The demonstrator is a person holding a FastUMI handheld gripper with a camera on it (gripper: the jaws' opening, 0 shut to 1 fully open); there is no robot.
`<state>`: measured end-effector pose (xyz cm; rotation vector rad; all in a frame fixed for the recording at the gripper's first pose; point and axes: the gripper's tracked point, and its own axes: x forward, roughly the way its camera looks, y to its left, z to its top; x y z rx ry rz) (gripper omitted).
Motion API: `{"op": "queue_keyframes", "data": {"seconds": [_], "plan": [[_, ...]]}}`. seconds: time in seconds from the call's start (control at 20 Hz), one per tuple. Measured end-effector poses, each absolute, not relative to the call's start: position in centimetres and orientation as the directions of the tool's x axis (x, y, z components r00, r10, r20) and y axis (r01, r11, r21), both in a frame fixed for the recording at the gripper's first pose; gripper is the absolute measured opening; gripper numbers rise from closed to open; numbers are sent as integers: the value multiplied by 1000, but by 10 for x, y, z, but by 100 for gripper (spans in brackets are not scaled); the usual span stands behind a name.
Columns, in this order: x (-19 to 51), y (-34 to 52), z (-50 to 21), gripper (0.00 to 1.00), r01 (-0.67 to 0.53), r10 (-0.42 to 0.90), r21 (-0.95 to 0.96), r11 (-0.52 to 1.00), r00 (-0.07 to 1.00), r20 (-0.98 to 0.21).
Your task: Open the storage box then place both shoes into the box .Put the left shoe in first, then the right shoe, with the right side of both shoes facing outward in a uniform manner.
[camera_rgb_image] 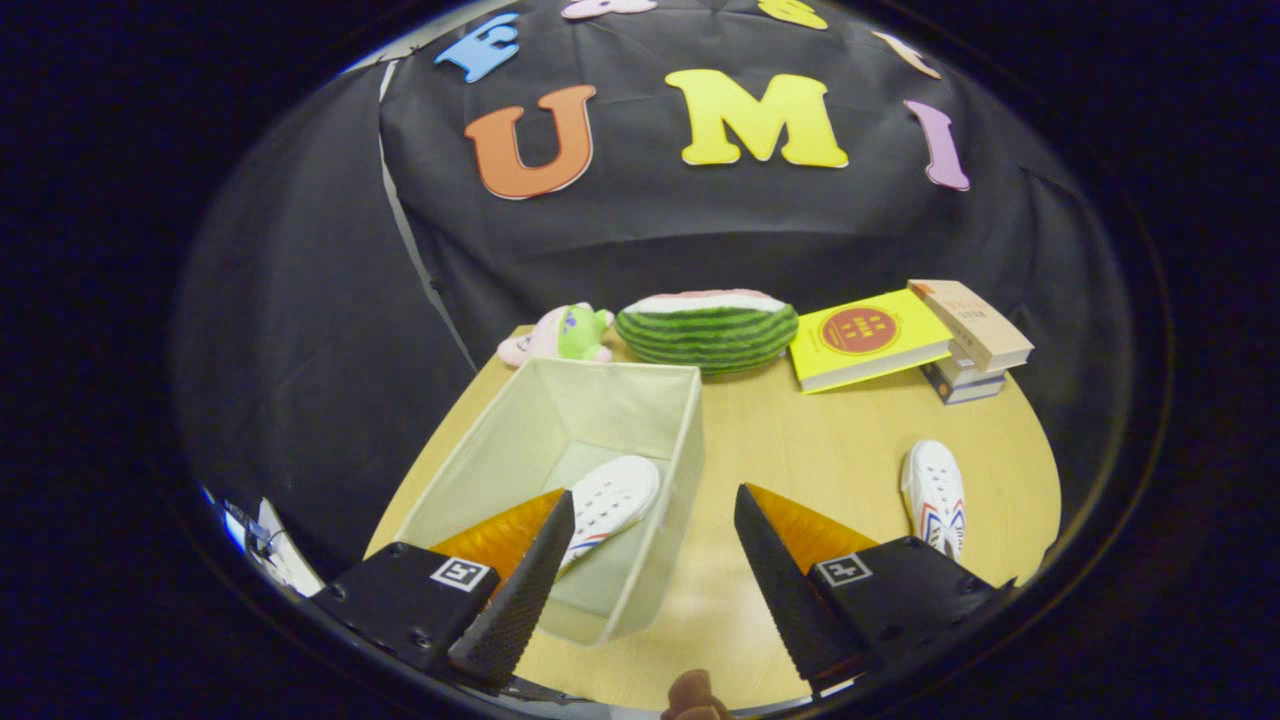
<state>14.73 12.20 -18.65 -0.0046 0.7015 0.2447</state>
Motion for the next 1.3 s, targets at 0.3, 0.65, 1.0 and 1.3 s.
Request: {"op": "queue_keyframes", "data": {"seconds": [0.3,0.65,1.0,1.3], "plan": [[164,15,-200,100,-98,94,33,995,728,-679],[171,-117,-230,100,47,-94,-83,995,645,-759],[169,-209,-277,100,129,-280,-251,959,525,-804],[172,-206,-324,97,113,-185,-151,982,436,-881]]}}
